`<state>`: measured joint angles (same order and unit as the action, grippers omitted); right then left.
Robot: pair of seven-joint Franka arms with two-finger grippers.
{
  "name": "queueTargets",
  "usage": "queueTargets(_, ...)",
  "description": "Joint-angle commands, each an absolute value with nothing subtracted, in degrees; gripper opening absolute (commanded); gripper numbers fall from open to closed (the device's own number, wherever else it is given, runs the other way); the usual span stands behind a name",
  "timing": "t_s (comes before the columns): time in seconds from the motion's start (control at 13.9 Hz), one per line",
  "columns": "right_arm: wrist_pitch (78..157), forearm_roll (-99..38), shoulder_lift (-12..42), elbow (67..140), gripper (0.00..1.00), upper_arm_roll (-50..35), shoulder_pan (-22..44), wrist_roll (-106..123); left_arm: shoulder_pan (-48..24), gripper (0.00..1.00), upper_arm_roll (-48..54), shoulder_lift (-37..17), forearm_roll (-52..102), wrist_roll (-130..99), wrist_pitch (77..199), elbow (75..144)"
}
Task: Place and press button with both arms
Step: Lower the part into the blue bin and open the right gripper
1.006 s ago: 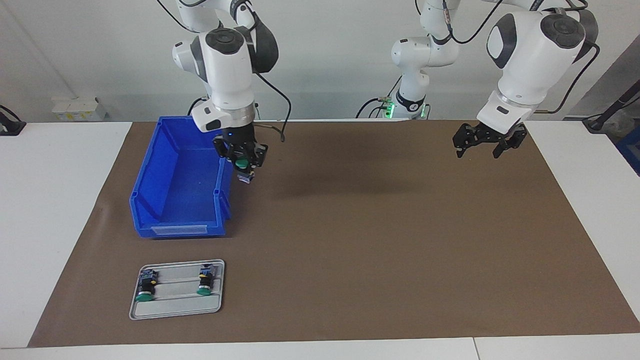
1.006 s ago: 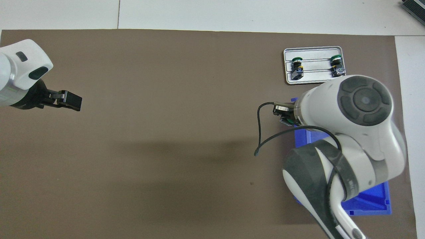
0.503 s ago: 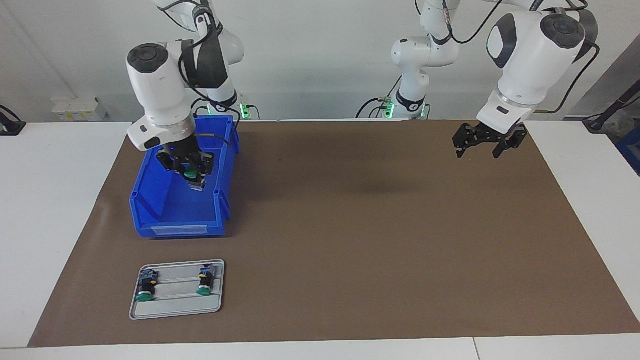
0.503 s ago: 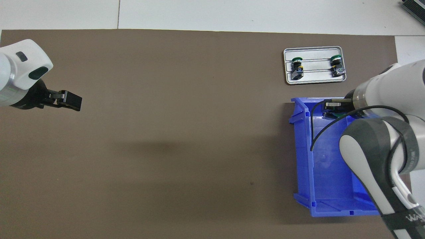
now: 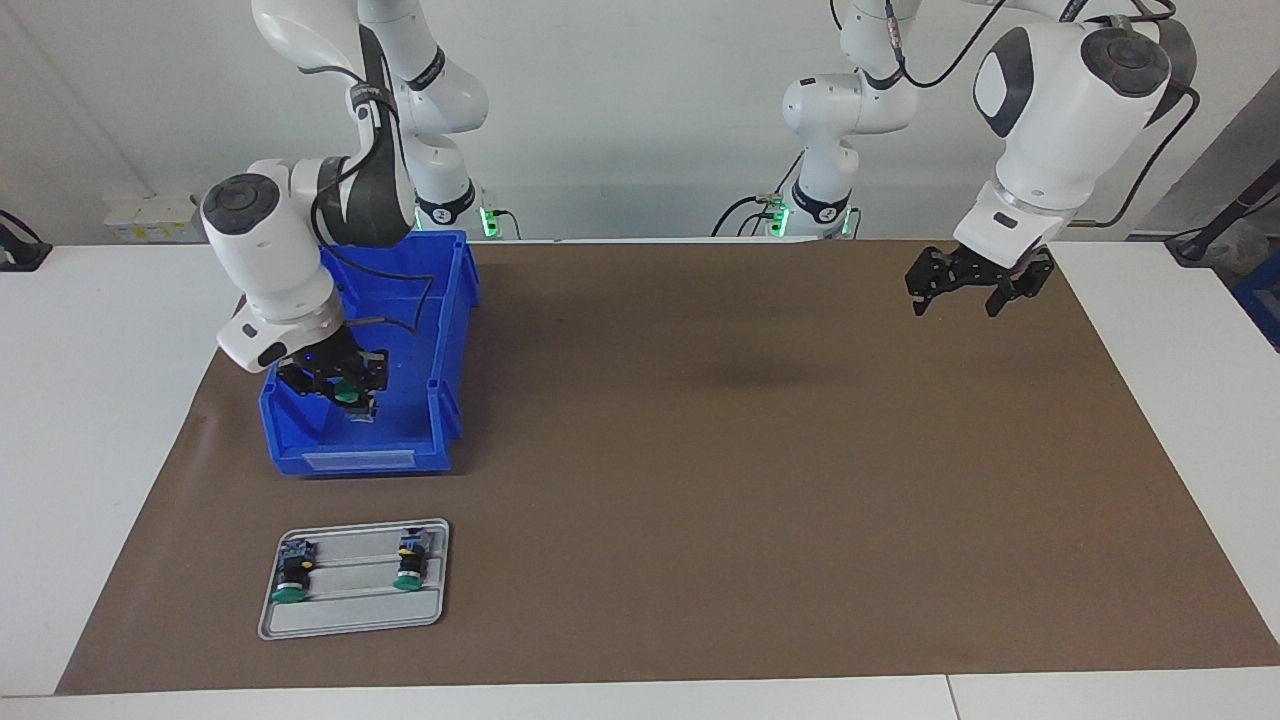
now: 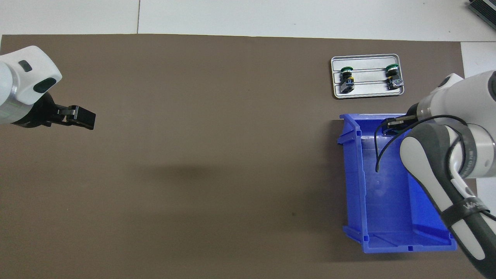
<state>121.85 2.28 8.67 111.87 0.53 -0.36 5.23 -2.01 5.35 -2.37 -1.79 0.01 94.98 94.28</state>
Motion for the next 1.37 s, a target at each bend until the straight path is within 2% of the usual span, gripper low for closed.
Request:
queueTargets(0.0,125.1,0.5,10.0,112.8,0.0,-0.3,-1.0,7.7,-1.3,1.0,5.8,-0.7,-1.2,-0.4,96.4,96.4)
queueTargets(0.36,133.4,0.4,11.5,118.2,0.0,-0.3,-1.0,9.2,-1.3,1.0,5.8,-0.7,-1.2,-0.4,96.4,96.4)
queueTargets(0.72,134.0,0.4,11.6,119.4,0.0,-0.3,-1.0,9.1,-1.3,1.0,5.8,-0.7,-1.2,-0.4,96.4,96.5)
queueTargets(0.79,133.9,0.4,11.6,119.4,0.11,-0.3,-1.0,9.1,-1.3,1.0,5.8,-0.7,-1.2,-0.4,96.4,96.4)
queueTargets(0.86,133.9,0.4,11.6,119.4,0.63,-0.3,-1.0,8.9,-1.3,1.0,5.8,-0.7,-1.2,-0.4,96.4,96.4)
queueTargets(0.93,133.9,0.4,11.6,119.1,0.81,-0.3,-1.1,8.7,-1.3,1.0,5.8,-0.7,-1.2,-0.4,96.4,96.4)
queueTargets(1.08,133.8,0.4,11.3,118.6,0.92,-0.3,-1.1,7.3,-1.3,1.0,5.8,-0.7,-1.2,-0.4,96.4,96.4)
queueTargets(1.29,133.0,0.4,9.0,117.9,0.94,-0.3,-1.0,3.7,-1.3,1.0,5.8,-0.7,-1.2,-0.4,96.4,96.4)
